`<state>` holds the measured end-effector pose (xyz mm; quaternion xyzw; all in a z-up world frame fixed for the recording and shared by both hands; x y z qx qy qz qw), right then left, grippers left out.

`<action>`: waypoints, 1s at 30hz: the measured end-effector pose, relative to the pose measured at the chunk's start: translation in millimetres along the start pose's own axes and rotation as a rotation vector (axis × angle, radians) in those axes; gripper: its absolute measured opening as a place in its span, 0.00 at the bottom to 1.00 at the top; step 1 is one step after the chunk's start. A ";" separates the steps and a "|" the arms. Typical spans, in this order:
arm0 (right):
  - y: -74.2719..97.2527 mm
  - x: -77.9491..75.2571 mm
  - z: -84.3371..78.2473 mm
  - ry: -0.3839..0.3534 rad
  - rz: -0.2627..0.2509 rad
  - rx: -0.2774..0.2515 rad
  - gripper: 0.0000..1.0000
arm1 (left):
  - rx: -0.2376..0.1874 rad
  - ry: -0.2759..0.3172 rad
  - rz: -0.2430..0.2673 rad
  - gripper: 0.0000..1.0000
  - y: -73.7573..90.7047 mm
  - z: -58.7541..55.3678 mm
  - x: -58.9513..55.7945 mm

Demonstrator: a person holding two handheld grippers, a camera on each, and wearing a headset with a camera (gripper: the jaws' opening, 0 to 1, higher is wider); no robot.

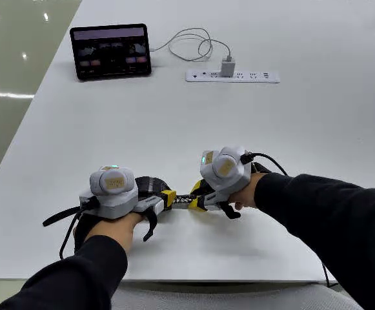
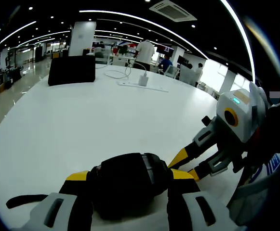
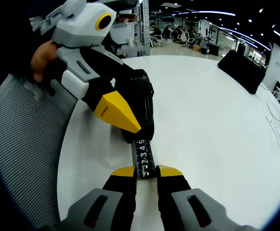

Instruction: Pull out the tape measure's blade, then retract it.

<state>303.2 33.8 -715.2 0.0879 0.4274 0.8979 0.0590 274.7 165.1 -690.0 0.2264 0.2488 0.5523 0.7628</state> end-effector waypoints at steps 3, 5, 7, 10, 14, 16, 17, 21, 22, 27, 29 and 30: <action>-1.0 0.8 1.0 0.003 -0.002 -0.004 0.11 | -0.001 0.000 0.002 0.58 0.0 0.0 0.0; -1.2 0.7 1.3 -0.008 0.001 -0.006 0.11 | 0.000 0.001 0.002 0.58 -0.1 0.1 -0.1; -1.4 0.6 1.5 -0.008 0.004 -0.010 0.11 | 0.000 0.001 0.003 0.58 -0.1 0.2 0.1; -2.3 1.5 2.7 -0.017 0.010 -0.020 0.11 | -0.002 0.010 -0.001 0.58 0.3 0.5 0.8; -4.1 2.8 5.4 -0.017 0.015 -0.027 0.11 | -0.002 0.012 0.000 0.58 0.8 0.4 0.8; -4.4 3.2 6.3 -0.012 0.018 -0.027 0.11 | -0.002 0.013 0.000 0.58 0.9 0.3 0.9; -4.6 3.2 6.5 -0.012 0.018 -0.027 0.11 | -0.002 0.014 0.000 0.58 1.0 0.4 0.9; -6.2 3.8 8.3 -0.008 0.020 -0.025 0.11 | -0.003 0.017 -0.001 0.58 1.3 0.5 1.0; -6.6 4.2 9.0 -0.007 0.020 -0.027 0.11 | -0.002 0.018 -0.001 0.58 1.4 0.5 1.0; -8.9 5.8 12.7 -0.008 0.024 -0.032 0.11 | -0.003 0.018 -0.002 0.58 1.7 0.3 1.0; -9.3 6.5 13.6 -0.009 0.024 -0.033 0.11 | -0.003 0.019 -0.003 0.58 1.5 0.4 1.2; -9.6 6.1 14.1 -0.009 0.025 -0.034 0.11 | -0.003 0.019 -0.003 0.58 1.5 0.4 1.2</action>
Point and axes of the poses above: the centre of the closed fingertips' face, and the gripper's own axes: y roughly backward along the fingers, x roughly to its left, z roughly out of its top, the point moved 6 cm from there along y, roughly backward along the fingers, and after that the axes turned 7 degrees about -y, right-handed, at the moved point
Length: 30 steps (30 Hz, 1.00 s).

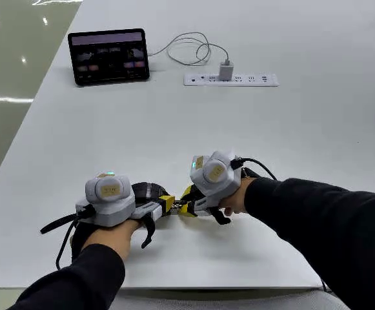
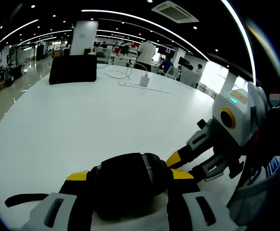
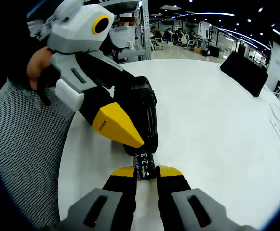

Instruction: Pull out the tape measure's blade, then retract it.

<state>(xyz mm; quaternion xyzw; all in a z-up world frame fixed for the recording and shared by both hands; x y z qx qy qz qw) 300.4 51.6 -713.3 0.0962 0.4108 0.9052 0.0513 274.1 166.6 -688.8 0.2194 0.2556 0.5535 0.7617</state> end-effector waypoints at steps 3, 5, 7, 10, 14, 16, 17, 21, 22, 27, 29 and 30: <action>-0.9 0.8 1.0 0.008 0.002 -0.001 0.11 | -0.001 0.003 -0.002 0.58 0.1 0.0 0.2; -2.2 1.4 2.1 0.012 0.003 -0.002 0.11 | -0.002 0.006 -0.002 0.58 0.2 0.0 0.1; -3.2 1.8 3.3 0.013 0.004 -0.002 0.11 | -0.002 0.007 -0.003 0.58 0.1 0.1 0.4; -4.0 2.1 4.2 0.015 0.006 0.001 0.11 | -0.002 0.011 -0.003 0.58 0.2 0.1 0.4; -6.1 2.5 5.6 0.019 0.007 0.002 0.12 | -0.004 0.013 -0.002 0.58 0.1 0.0 0.5; -6.9 2.1 6.2 0.019 0.006 0.002 0.12 | -0.005 0.013 -0.001 0.58 0.1 0.0 0.4; -7.0 1.9 6.2 0.021 0.006 0.002 0.12 | -0.005 0.013 -0.001 0.58 0.2 0.1 0.4; -6.4 2.7 5.2 0.070 -0.002 0.008 0.12 | -0.008 0.012 -0.001 0.58 0.2 0.0 0.5; -5.8 2.5 5.0 0.069 -0.004 0.009 0.12 | -0.008 0.012 -0.001 0.58 0.1 0.1 0.5; -2.4 1.2 1.7 0.059 -0.008 0.013 0.12 | -0.008 0.012 0.000 0.58 -0.3 0.1 0.5; -2.1 1.3 1.2 0.064 -0.011 0.014 0.12 | -0.008 0.012 0.000 0.58 -0.5 0.1 0.6; -2.0 1.5 1.4 0.067 -0.012 0.014 0.12 | -0.007 0.013 -0.001 0.58 -0.5 0.1 0.6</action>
Point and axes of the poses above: the centre of the closed fingertips' face, and the gripper's own axes: y roughly backward along the fingers, x roughly to its left, z roughly out of its top, the point moved 6 cm from there along y, roughly backward along the fingers, and after that the axes turned 7 degrees about -y, right-handed, at the moved point
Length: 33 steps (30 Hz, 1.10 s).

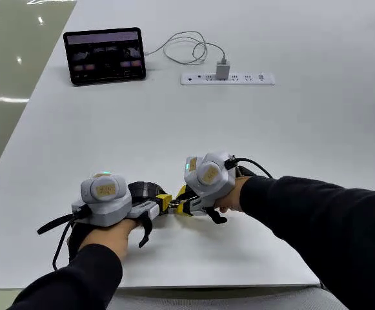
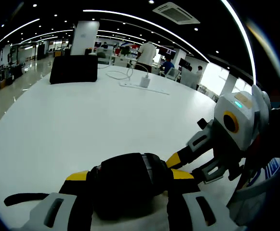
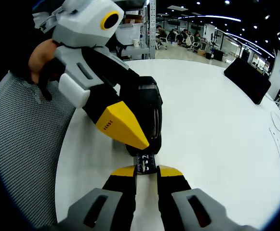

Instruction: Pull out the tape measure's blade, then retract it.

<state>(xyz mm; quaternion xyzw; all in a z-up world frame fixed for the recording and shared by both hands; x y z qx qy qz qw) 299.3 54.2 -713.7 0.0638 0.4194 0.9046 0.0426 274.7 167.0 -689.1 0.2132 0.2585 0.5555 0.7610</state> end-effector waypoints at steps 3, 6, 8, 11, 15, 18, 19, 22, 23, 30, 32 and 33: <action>-0.8 0.7 0.5 0.020 -0.005 0.003 0.11 | -0.001 0.001 -0.001 0.58 0.1 -0.1 -0.1; -2.4 -0.1 2.5 0.017 0.003 -0.002 0.10 | 0.000 0.002 -0.002 0.58 0.4 -0.2 0.0; -4.5 0.8 5.3 0.025 0.004 0.001 0.10 | 0.000 0.003 -0.002 0.58 0.5 -0.3 0.0; -4.2 0.8 5.1 0.025 0.008 0.004 0.10 | 0.000 0.004 -0.003 0.58 0.7 -0.3 0.1; -5.4 1.7 6.9 0.022 0.011 0.011 0.10 | 0.002 0.004 -0.005 0.58 0.5 -0.3 0.5; -5.2 1.2 6.6 0.015 0.014 0.010 0.09 | 0.004 0.005 -0.005 0.58 0.7 -0.3 0.1; -5.1 1.4 6.6 0.015 0.013 0.010 0.09 | 0.003 0.005 -0.004 0.58 0.8 -0.3 0.1; -5.1 1.5 6.9 0.015 0.012 0.010 0.10 | -0.001 -0.017 0.002 0.58 0.2 -0.9 -1.0; -5.0 1.4 6.8 0.011 0.011 0.009 0.10 | 0.008 -0.023 0.006 0.58 -0.2 -0.9 -2.3; -4.7 2.6 4.6 -0.033 0.021 0.000 0.11 | 0.009 -0.087 0.013 0.58 -1.3 -1.6 -4.0; -4.8 2.5 4.1 -0.030 0.016 -0.002 0.11 | 0.009 -0.071 0.014 0.59 -0.8 -1.5 -3.5; -4.8 2.7 4.0 -0.029 0.015 -0.003 0.11 | 0.007 -0.071 0.014 0.59 -0.8 -1.4 -3.2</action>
Point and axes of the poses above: the centre of the closed fingertips' face, and the gripper's own axes: y roughly backward along the fingers, x roughly to its left, z roughly out of its top, the point moved 6 cm from there along y, roughly backward along the fingers, and after that the axes turned 7 degrees about -y, right-handed, at the moved point
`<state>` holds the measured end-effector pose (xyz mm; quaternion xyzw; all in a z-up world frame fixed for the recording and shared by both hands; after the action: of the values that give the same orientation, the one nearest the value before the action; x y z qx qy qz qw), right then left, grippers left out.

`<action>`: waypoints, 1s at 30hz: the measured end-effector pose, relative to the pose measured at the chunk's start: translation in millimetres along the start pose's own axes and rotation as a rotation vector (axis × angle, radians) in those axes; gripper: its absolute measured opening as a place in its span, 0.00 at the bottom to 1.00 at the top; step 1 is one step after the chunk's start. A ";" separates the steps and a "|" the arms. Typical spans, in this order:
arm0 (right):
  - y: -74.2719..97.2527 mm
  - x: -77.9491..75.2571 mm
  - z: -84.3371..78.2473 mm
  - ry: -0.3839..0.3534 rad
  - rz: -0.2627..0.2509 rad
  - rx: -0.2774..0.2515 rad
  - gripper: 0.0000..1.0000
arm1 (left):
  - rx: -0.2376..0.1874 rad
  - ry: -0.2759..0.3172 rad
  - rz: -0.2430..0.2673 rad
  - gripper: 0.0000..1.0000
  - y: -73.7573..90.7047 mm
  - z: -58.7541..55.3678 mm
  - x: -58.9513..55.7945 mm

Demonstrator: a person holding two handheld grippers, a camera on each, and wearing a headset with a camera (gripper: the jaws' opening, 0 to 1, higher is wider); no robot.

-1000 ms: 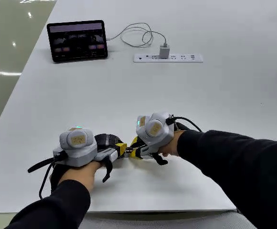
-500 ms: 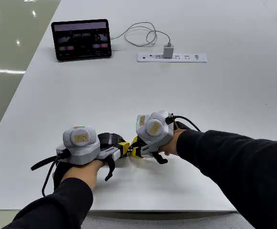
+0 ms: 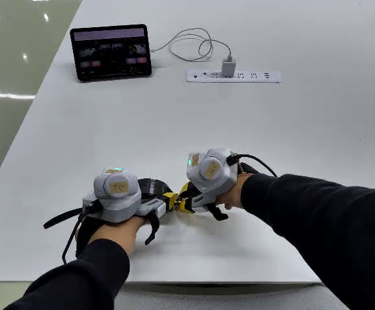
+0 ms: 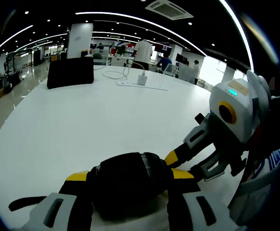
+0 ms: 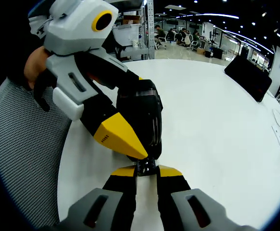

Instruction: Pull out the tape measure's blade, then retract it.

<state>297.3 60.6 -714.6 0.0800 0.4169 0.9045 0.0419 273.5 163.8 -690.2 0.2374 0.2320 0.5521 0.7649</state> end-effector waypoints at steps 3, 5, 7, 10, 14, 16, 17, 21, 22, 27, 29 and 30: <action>0.0 -0.1 -0.1 -0.001 -0.001 0.000 0.11 | -0.002 -0.005 0.002 0.59 0.1 0.0 -0.3; -0.2 -0.1 -0.4 -0.002 0.000 0.000 0.11 | 0.001 -0.017 0.005 0.59 0.0 -0.1 -1.4; -0.1 -0.1 -0.4 -0.002 0.001 -0.001 0.11 | 0.001 -0.027 0.008 0.59 -0.1 -0.4 -1.8; -0.2 -0.1 -0.4 -0.001 0.002 -0.004 0.11 | 0.008 -0.044 0.012 0.59 -0.9 -0.3 -1.4; -0.3 0.1 -0.5 -0.009 0.001 -0.010 0.11 | 0.017 -0.070 0.021 0.59 -1.2 -0.9 -2.6; -0.5 0.2 -0.5 -0.009 0.001 -0.010 0.11 | 0.025 -0.087 0.033 0.59 -1.6 -0.6 -2.9; -0.5 0.2 -0.5 -0.010 0.000 -0.011 0.11 | 0.027 -0.088 0.036 0.59 -1.7 -0.4 -2.4; -0.3 0.3 -0.6 -0.013 -0.002 -0.016 0.11 | 0.026 -0.066 0.027 0.58 -1.3 -0.5 0.3; -0.3 0.1 -0.5 -0.010 -0.004 -0.015 0.11 | 0.024 -0.054 0.023 0.58 -1.0 -0.3 1.1; -0.4 -1.5 0.1 -0.009 0.001 -0.022 0.11 | 0.020 -0.008 0.000 0.58 0.4 0.5 3.3; -0.4 -1.3 0.0 -0.007 0.002 -0.022 0.11 | 0.017 -0.004 0.001 0.58 0.6 0.5 3.1; -0.5 -1.1 0.1 -0.003 0.004 -0.020 0.11 | 0.018 -0.005 0.001 0.58 0.6 0.6 2.7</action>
<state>298.5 60.9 -715.0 0.0818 0.4076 0.9085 0.0418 274.2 166.5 -689.7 0.2457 0.2347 0.5497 0.7631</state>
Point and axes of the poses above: the centre of the closed fingertips' face, and the gripper's own axes: y roughly backward along the fingers, x roughly to its left, z roughly out of its top, the point moved 6 cm from there along y, roughly backward along the fingers, and after that the axes turned 7 degrees about -y, right-handed, at the moved point
